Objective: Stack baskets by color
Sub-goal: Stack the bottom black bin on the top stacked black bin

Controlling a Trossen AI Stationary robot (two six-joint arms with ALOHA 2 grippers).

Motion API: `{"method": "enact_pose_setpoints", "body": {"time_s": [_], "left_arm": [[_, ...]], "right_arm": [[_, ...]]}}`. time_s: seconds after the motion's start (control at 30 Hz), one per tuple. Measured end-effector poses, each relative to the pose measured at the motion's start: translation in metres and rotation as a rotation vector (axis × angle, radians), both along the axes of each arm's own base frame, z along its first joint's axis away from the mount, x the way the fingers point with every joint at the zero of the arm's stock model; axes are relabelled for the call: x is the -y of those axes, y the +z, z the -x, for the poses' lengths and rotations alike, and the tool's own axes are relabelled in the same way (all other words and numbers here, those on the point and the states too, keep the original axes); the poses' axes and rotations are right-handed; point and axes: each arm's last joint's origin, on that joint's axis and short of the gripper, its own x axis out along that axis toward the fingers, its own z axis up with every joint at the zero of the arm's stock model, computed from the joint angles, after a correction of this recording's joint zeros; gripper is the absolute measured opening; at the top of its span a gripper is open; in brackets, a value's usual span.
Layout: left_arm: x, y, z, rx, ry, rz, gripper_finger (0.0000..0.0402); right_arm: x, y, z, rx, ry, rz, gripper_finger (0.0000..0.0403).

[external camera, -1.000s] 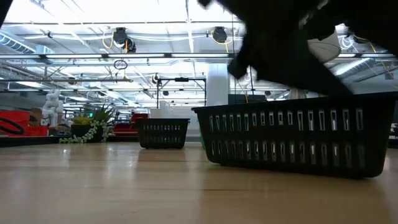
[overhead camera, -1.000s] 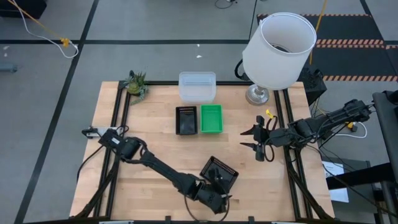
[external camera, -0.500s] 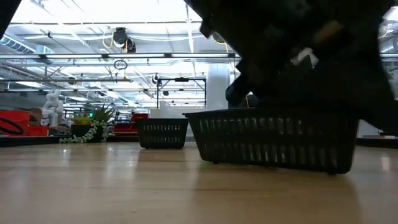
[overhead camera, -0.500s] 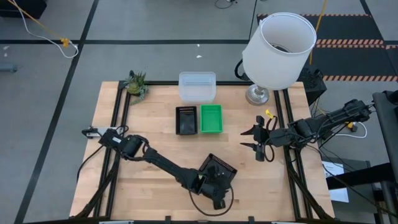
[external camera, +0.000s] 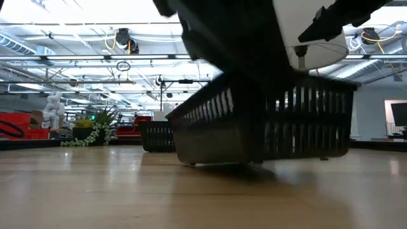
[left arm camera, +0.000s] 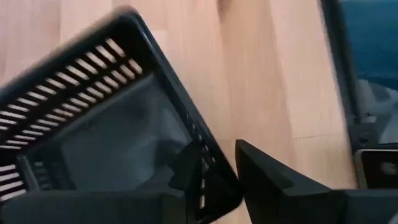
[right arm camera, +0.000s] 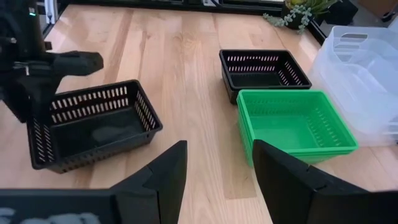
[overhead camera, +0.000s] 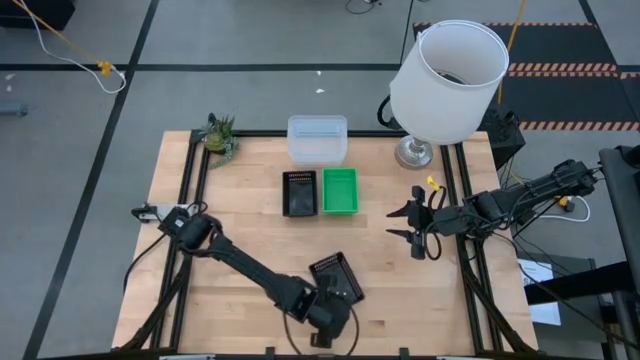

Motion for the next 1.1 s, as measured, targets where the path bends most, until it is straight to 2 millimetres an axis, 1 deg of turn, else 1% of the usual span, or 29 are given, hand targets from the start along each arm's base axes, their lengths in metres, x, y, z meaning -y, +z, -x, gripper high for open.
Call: {"method": "enact_pose_setpoints", "body": {"time_s": [0.13, 0.2, 0.3, 0.37, 0.47, 0.67, 0.97, 1.03, 1.1], "left_arm": [[0.009, 0.002, 0.004, 0.021, -0.022, 0.0, 0.0123], [0.012, 0.002, 0.003, 0.047, -0.016, 0.001, 0.0137], [0.01, 0.003, -0.002, 0.101, 0.057, -0.001, 0.0157], [0.007, 0.005, -0.007, 0.159, 0.146, -0.008, 0.0167], [0.003, 0.008, -0.013, 0.214, 0.218, 0.034, 0.0176], [0.007, 0.006, -0.009, 0.181, 0.235, 0.061, 0.0179], [0.01, -0.018, -0.01, 0.12, 0.237, 0.054, 0.0179], [0.009, -0.021, -0.01, 0.109, 0.243, 0.035, 0.0175], [0.008, -0.023, -0.009, 0.093, 0.239, 0.017, 0.0159]], "right_arm": [[0.0, 0.0, 0.0, 0.004, 0.0, -0.001, 0.0176], [0.0, 0.0, 0.0, 0.003, -0.001, -0.002, 0.0176], [0.0, 0.0, 0.0, 0.003, -0.001, -0.003, 0.0176], [0.0, 0.001, 0.0, 0.007, -0.002, -0.004, 0.0176], [0.0, 0.001, 0.0, 0.007, -0.002, -0.004, 0.0176], [0.0, 0.0, 0.0, 0.003, -0.001, -0.003, 0.0176], [0.0, 0.001, 0.0, 0.009, 0.0, -0.003, 0.0176], [0.0, 0.001, -0.001, 0.01, 0.0, -0.003, 0.0176], [0.0, 0.001, -0.001, 0.01, 0.0, -0.003, 0.0176]]}}
